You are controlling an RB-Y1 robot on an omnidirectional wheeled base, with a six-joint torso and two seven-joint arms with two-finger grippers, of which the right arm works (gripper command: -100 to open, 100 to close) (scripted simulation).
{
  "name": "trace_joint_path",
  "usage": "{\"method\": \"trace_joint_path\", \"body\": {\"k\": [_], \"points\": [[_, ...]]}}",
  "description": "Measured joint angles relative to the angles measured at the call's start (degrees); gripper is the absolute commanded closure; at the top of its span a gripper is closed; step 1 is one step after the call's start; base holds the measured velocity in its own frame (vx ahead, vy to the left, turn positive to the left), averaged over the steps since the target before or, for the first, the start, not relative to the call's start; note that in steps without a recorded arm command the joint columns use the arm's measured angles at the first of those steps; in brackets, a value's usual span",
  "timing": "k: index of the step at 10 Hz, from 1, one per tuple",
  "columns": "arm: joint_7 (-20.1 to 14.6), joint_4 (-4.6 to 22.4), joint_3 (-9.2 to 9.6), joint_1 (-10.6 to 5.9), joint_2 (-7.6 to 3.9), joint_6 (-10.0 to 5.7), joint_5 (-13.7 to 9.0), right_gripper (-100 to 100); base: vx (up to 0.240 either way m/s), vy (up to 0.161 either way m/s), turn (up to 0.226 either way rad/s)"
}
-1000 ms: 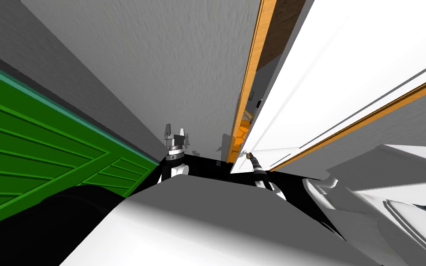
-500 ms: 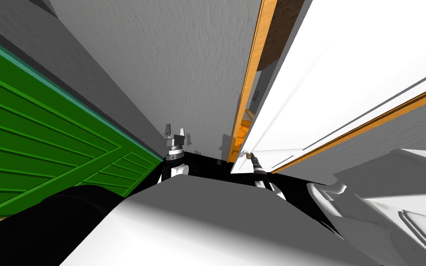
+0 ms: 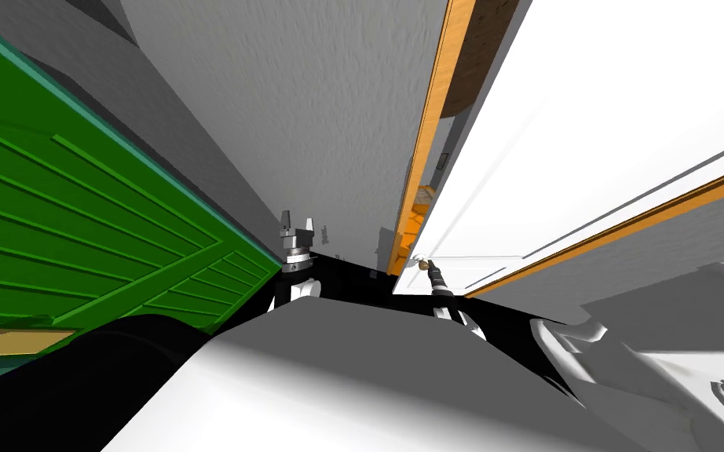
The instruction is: Pull the door open
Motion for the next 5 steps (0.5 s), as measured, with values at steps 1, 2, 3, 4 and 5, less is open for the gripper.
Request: {"method": "trace_joint_path", "body": {"k": [1,2,3,4,5], "points": [[-1.13,-0.41,0.21,0.25,-0.01,0.17,-0.41,100,-0.049,-0.024,0.084],[-2.52,0.27,0.43,-0.11,-0.07,0.03,-1.23,100,-0.078,-0.042,0.197],[-4.20,0.31,0.71,-0.06,-0.34,0.12,-2.37,100,-0.061,-0.054,0.070],[-5.35,-0.85,0.91,0.55,-0.16,0.67,-2.88,100,-0.062,-0.050,0.108],[-6.67,0.25,1.18,0.01,-0.05,0.25,-3.70,100,-0.044,-0.038,0.061]]}}
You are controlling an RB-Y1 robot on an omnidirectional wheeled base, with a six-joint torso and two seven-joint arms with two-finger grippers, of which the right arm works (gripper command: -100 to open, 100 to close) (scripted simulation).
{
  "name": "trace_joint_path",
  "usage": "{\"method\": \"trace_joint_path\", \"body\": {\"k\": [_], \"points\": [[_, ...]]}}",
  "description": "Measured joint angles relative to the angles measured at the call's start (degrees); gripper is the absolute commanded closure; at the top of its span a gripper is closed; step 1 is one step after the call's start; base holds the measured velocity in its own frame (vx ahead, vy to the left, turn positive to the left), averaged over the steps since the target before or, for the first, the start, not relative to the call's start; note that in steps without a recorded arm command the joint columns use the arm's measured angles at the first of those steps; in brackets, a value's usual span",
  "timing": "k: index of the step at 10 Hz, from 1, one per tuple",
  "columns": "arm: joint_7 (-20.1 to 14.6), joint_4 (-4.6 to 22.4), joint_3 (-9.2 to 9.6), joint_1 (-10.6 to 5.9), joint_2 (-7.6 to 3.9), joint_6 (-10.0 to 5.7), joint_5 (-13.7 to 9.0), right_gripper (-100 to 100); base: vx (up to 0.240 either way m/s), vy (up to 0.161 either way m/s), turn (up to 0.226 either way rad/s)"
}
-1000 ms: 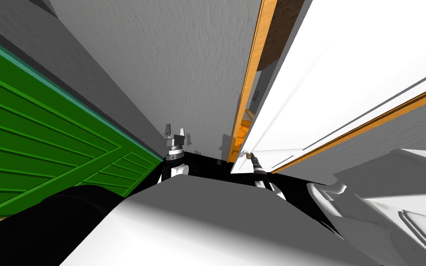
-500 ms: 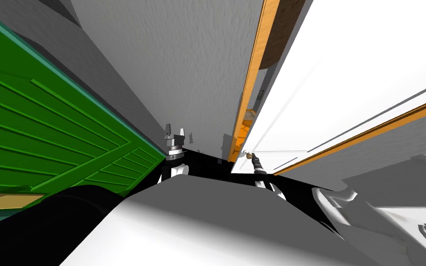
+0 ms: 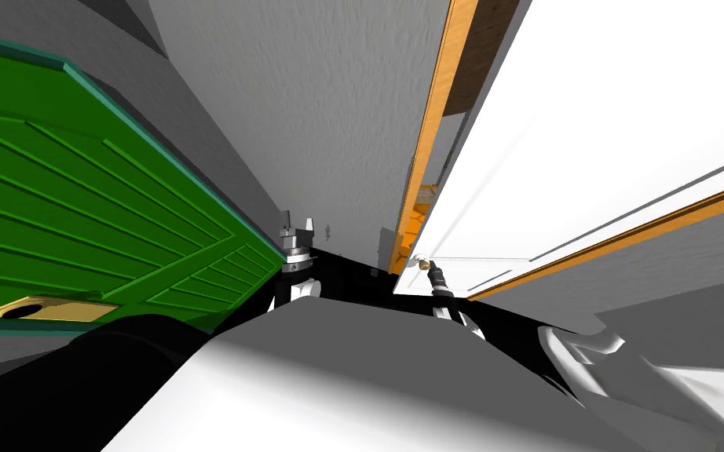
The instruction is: Pull the door open
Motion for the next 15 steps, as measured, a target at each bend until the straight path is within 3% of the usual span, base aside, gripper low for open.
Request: {"method": "trace_joint_path", "body": {"k": [5,6,7,10,12,13,15], "points": [[-6.37,-2.97,1.21,1.85,-0.28,1.79,-3.66,100,-0.056,-0.040,0.113],[-7.75,-1.71,1.52,1.09,-0.30,1.36,-4.16,100,-0.058,-0.038,0.120],[-9.28,-2.88,1.83,1.84,-0.43,1.82,-5.00,100,-0.039,-0.027,0.047],[-13.68,-0.26,2.70,0.76,-0.53,0.76,-7.37,100,-0.063,-0.034,0.120],[-16.50,-2.79,3.18,2.17,-0.64,2.12,-8.78,100,-0.071,-0.045,0.149],[-18.31,-1.53,3.62,1.55,-0.80,1.75,-9.89,100,-0.065,-0.036,0.073],[-20.70,-2.61,4.01,2.07,-0.47,2.38,-11.30,100,-0.052,-0.023,0.082]]}}
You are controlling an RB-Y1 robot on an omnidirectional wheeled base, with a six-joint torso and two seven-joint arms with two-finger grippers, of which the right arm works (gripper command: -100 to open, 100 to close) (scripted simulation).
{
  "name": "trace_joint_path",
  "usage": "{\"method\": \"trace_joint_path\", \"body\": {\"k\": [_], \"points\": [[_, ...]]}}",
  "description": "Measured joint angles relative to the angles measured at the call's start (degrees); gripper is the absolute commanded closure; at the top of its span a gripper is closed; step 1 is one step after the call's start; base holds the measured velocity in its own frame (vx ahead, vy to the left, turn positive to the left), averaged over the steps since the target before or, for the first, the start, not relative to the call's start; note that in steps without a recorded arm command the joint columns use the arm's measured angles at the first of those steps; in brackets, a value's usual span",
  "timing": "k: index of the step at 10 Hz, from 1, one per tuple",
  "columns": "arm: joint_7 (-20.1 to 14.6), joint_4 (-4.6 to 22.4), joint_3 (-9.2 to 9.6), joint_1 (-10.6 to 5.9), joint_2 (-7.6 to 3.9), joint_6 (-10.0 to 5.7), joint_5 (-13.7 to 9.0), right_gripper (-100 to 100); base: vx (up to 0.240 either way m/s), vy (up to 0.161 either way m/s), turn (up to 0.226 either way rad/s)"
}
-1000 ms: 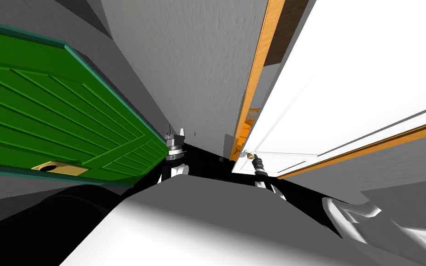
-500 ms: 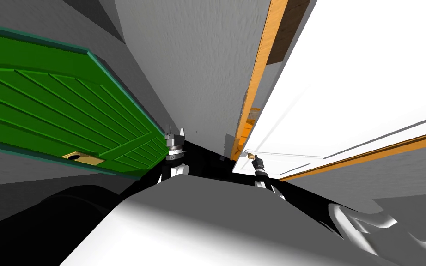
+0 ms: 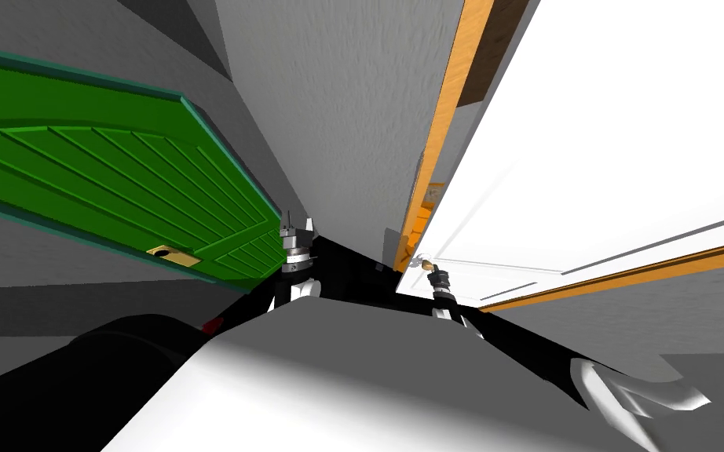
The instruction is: Pull the door open
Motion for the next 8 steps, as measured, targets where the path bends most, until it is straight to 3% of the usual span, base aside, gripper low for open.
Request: {"method": "trace_joint_path", "body": {"k": [1,2,3,4,5,8], "points": [[-1.27,1.06,0.31,-0.52,-0.08,-0.16,-0.39,100,-0.046,-0.023,0.081],[-2.43,-0.58,0.46,0.48,0.01,0.46,-1.25,100,-0.041,-0.030,0.075],[-3.44,0.49,0.67,-0.18,0.04,0.25,-1.65,100,-0.041,-0.033,0.147],[-5.04,0.05,1.03,0.35,-0.33,0.26,-2.43,100,-0.089,-0.047,0.159],[-6.85,1.48,1.43,-0.48,-0.32,-0.34,-3.49,-100,-0.068,-0.053,0.019],[-10.11,0.71,2.18,0.15,-0.66,0.34,-5.14,-100,-0.054,-0.004,0.010]]}}
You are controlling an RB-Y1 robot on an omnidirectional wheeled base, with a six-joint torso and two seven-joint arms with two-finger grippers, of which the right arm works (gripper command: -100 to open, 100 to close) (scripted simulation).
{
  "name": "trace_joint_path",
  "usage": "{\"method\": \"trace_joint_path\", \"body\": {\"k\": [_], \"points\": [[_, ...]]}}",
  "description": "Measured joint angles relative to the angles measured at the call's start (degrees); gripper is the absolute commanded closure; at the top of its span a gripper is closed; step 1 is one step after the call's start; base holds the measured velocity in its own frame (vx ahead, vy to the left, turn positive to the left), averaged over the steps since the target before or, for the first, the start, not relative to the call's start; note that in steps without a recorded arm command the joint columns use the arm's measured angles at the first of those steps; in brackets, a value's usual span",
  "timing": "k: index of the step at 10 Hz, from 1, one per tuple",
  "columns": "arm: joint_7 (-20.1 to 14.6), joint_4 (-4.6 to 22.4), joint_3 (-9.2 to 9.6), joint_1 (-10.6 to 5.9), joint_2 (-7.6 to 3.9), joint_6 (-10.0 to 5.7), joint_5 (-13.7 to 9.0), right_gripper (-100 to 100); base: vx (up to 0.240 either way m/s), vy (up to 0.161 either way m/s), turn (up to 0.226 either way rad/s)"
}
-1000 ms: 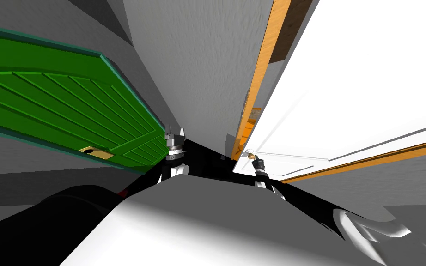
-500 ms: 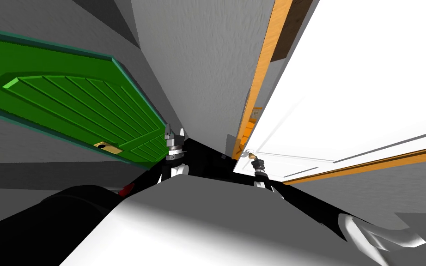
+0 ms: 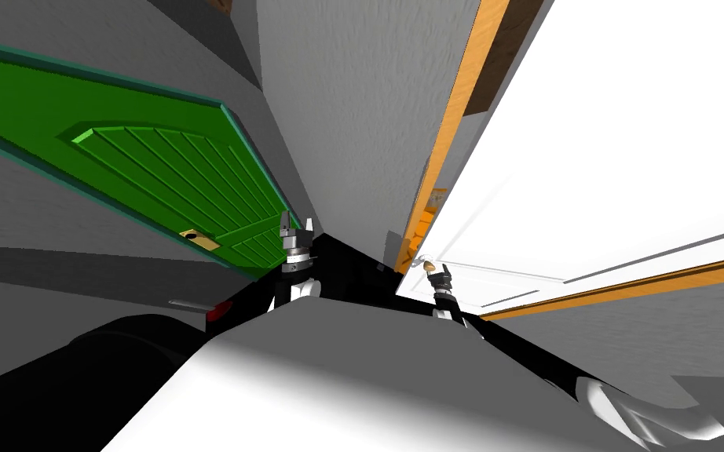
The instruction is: Pull the door open
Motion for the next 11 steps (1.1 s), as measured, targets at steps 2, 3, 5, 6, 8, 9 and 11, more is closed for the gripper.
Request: {"method": "trace_joint_path", "body": {"k": [2,3,5,6,8,9,11], "points": [[-2.73,-0.45,0.91,0.04,0.18,0.35,-1.19,-100,-0.073,-0.003,0.060],[-4.58,-0.13,1.64,-0.24,0.35,-0.16,-1.79,-100,-0.058,-0.004,0.022],[-7.21,-0.98,2.31,-0.08,0.55,0.04,-2.63,-100,-0.049,-0.007,0.028],[-8.92,-1.27,2.84,-0.10,0.60,0.11,-3.38,-100,-0.049,-0.010,0.016],[-11.53,-2.05,3.47,0.06,0.75,0.45,-4.35,-100,-0.057,-0.019,0.032],[-13.12,-2.80,4.02,0.37,0.76,0.71,-5.18,-100,-0.052,-0.015,0.014],[-16.07,-2.99,4.75,0.32,0.79,0.82,-6.20,-100,-0.045,-0.012,0.020]]}}
